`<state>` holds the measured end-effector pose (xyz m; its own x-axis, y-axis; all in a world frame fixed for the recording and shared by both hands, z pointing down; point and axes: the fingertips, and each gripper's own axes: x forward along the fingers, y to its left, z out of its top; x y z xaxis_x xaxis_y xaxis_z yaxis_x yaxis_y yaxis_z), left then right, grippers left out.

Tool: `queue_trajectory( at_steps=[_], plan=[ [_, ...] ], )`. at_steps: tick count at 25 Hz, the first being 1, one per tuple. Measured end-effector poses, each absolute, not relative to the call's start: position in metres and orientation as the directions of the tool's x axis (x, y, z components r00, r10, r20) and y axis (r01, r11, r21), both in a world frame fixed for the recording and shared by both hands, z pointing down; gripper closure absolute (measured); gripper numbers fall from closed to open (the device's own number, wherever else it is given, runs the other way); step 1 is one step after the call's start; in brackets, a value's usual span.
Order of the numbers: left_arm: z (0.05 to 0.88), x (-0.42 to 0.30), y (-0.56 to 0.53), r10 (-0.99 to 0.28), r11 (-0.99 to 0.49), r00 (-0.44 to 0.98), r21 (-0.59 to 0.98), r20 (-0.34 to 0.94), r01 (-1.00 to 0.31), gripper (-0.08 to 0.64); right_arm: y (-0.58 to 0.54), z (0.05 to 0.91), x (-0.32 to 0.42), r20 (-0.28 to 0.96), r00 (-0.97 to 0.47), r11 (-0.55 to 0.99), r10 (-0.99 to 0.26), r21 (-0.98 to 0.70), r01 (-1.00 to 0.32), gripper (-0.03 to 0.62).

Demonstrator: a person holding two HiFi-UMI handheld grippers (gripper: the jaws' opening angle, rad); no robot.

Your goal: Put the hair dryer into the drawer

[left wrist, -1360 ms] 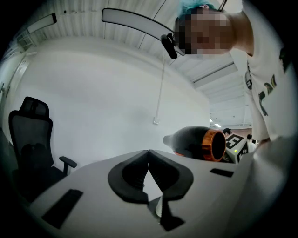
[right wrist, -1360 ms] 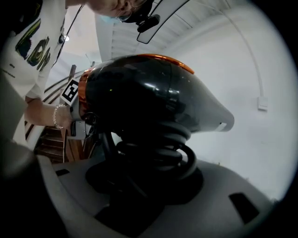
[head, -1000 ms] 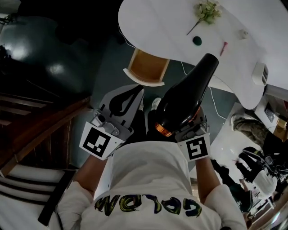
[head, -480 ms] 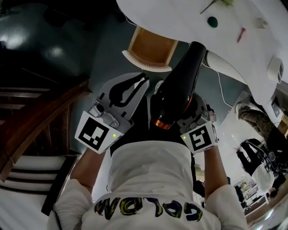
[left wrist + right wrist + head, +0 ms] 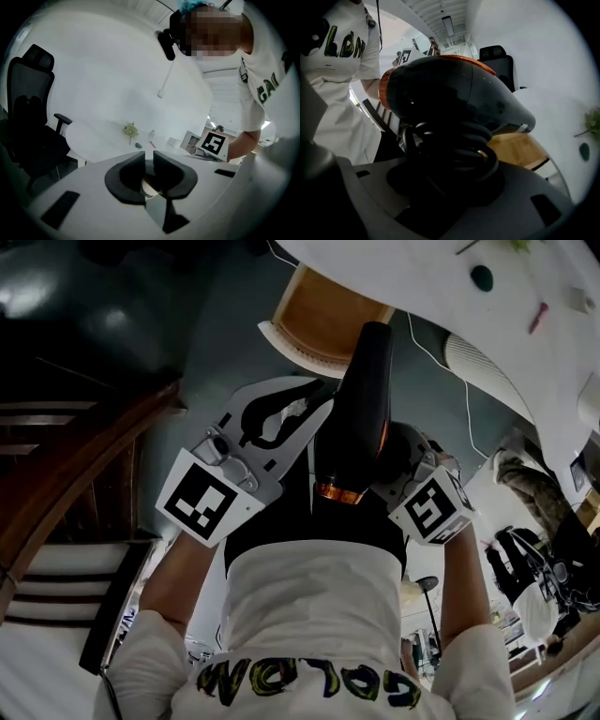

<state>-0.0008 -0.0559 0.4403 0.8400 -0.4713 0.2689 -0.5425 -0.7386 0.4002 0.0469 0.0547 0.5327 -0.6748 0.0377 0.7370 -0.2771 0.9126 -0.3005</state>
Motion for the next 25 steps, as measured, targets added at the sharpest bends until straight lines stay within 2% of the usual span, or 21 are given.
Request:
queue_trajectory(
  at_steps=[3,12,25],
  plan=[
    [0.454,-0.005,-0.053,-0.461,-0.729,0.843,0.423,0.278,-0.538,0.491,0.061,0.543,0.042,0.737,-0.665,0.909,0.119,-0.35,-0.225,0.351],
    [0.492,-0.012,-0.066,-0.443,-0.707,0.835,0.446,0.326,-0.549,0.495,0.047,0.575,0.035,0.705,-0.665,0.86,0.245,-0.475,-0.187,0.351],
    [0.537,-0.016,-0.111,-0.422,-0.703,0.83,0.446,0.366,-0.554,0.486,-0.012,0.629,0.043,0.755,-0.574,0.84,0.318,-0.505,-0.199,0.351]
  ],
)
